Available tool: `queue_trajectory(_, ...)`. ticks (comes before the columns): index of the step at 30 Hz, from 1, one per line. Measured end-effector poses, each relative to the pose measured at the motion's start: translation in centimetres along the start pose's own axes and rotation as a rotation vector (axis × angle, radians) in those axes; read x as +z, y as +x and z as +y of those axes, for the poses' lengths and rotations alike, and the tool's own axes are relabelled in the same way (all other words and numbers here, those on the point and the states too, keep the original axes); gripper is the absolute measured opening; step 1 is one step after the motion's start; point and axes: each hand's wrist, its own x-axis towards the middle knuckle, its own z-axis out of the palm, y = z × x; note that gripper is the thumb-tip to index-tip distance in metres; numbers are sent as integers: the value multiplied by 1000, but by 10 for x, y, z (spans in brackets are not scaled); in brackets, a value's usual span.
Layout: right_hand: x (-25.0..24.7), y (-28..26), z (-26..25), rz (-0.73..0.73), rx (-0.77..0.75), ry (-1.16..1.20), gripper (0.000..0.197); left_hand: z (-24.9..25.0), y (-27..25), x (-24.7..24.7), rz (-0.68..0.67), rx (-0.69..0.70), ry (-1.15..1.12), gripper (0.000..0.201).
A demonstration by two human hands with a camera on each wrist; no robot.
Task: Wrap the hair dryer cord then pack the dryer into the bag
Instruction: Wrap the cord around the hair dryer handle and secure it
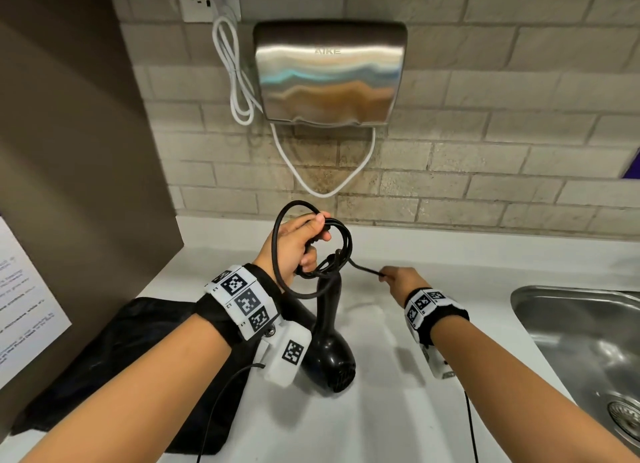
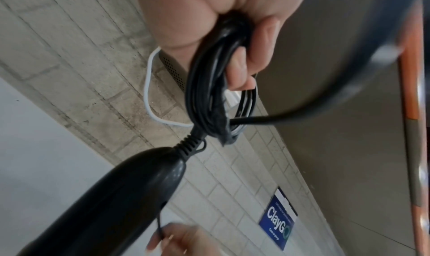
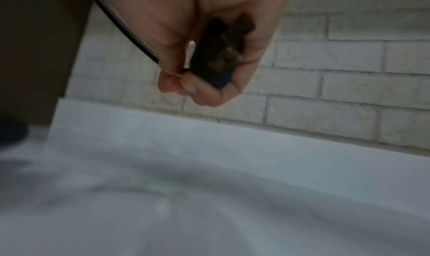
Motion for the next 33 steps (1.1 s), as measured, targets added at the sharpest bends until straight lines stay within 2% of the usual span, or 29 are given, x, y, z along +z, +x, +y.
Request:
queue_trajectory(5, 8, -5, 1, -179, 87, -231, 30, 1, -3, 6, -25, -16, -37, 20)
queue_trajectory(7, 5, -6, -11, -165, 54, -255, 31, 2, -2, 7, -27, -14, -26, 21)
queue_trajectory(9, 0, -11, -25, -96, -60, -71, 38, 4, -1, 8, -20, -13, -9, 21)
queue_trajectory(12, -12, -28, -55, -10, -376, 306, 40, 5, -1, 6, -7, -8, 10, 20)
queue_trajectory(14, -18, -38, -74, -7, -546, 475, 42, 6, -1, 5, -9, 1, 20, 20)
queue_trajectory(18, -23, -43, -90, -111, -650, 618, 48, 7, -1, 4, -14, -15, -26, 21)
queue_trajectory(21, -20, -42, -95, -244, -717, 670, 39, 7, -2, 4, -19, -47, -64, 21)
queue_trajectory(24, -18, -42, -97, -306, -703, 724, 30, 8, -3, 2, -35, -69, -77, 22)
queue_trajectory(27, -23, -38, -92, -255, -654, 638, 25, 10, -6, -2, -52, -80, -62, 22)
queue_trajectory(33, -42, -31, -88, -130, -569, 704, 26, 10, -7, -3, -41, -85, 8, 21)
